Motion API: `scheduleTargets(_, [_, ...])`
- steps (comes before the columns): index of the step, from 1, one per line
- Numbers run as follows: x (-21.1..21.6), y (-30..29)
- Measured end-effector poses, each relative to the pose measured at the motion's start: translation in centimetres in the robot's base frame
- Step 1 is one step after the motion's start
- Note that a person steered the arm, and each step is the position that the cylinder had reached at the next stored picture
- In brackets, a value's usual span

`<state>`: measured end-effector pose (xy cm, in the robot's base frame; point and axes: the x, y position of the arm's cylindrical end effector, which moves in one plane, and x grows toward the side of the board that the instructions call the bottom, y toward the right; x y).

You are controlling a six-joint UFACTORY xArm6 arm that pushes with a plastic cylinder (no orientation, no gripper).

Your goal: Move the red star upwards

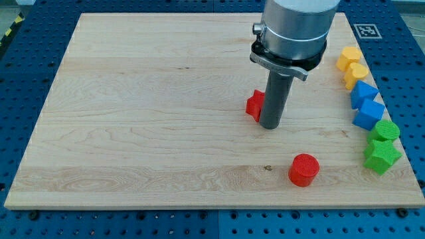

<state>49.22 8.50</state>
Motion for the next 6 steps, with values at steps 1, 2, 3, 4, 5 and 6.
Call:
scheduleTargets(1, [1.1,-2.3])
scheduleTargets(2, [-0.4,-2.2])
scheduleTargets(3, [-1.7,-1.3])
scheduleTargets(4, [-1.7,-1.3])
scheduleTargets(5, [-2.4,-1.2])
scheduleTargets(6, [-3.3,-1.0])
